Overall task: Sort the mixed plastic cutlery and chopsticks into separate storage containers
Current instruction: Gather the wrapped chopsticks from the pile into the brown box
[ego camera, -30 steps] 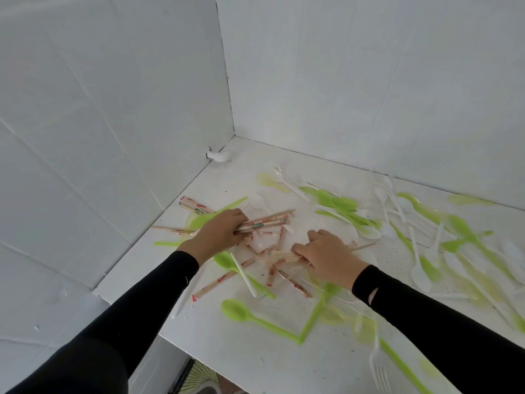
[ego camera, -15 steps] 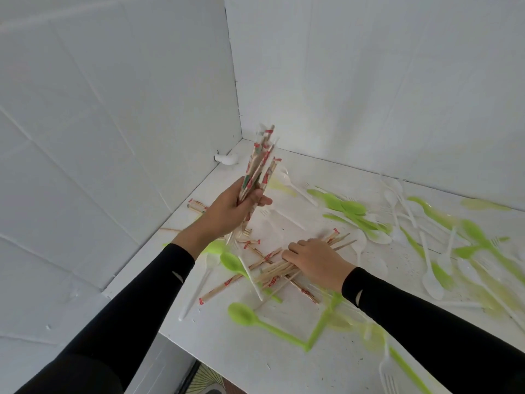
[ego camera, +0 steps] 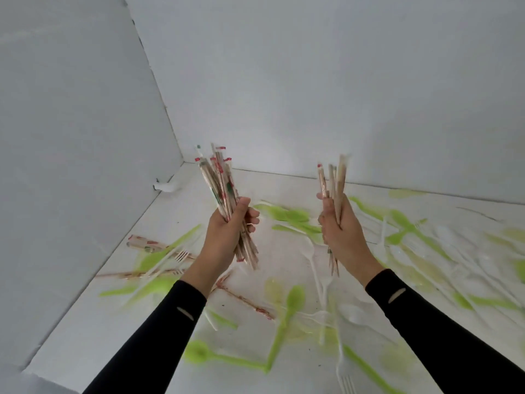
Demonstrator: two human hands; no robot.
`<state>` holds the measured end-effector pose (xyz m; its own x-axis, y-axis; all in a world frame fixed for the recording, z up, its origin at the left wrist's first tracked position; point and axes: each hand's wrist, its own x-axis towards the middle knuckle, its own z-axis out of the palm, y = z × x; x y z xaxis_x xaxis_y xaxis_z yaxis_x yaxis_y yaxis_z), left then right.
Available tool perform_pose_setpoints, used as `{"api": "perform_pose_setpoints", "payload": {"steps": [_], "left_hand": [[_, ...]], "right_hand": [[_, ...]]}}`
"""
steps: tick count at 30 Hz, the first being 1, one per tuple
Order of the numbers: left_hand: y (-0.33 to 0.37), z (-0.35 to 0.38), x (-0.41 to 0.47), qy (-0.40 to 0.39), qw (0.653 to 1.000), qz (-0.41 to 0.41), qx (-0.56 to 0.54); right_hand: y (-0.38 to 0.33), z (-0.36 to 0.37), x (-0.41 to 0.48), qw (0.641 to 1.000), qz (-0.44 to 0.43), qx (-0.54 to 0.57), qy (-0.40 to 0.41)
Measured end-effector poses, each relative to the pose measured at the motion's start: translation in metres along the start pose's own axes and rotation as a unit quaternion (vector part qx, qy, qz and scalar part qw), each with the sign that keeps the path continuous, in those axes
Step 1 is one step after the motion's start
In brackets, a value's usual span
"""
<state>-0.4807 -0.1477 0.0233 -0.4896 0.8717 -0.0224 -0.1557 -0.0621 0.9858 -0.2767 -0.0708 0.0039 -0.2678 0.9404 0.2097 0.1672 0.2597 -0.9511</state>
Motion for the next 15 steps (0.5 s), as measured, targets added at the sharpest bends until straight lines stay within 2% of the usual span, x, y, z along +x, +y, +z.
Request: {"api": "perform_pose_setpoints", "payload": {"steps": [2,4,7,11,15], "left_hand": [[-0.002,0.034,-0.004,0.005,0.994,-0.035,-0.103],[-0.003,0.076,-0.011,0.001,0.978,-0.063,-0.198],[-0.006,0.139,-0.031,-0.021,0.958,-0.099,-0.269],[-0.013,0.236,-0.086,-0.089,0.938,-0.136,-0.306],[-0.023,0.319,-0.162,-0.195,0.936,-0.152,-0.251]], "right_hand": [[-0.012,-0.021,-0.001,0.996,0.034,0.054,0.070],[-0.019,-0.045,-0.012,0.988,0.041,0.053,0.140],[-0.017,-0.071,-0.045,0.974,0.016,0.042,0.222],[-0.016,-0.125,-0.081,0.944,0.025,0.072,0.321],[-0.016,-0.206,-0.113,0.932,0.065,0.087,0.345]]}}
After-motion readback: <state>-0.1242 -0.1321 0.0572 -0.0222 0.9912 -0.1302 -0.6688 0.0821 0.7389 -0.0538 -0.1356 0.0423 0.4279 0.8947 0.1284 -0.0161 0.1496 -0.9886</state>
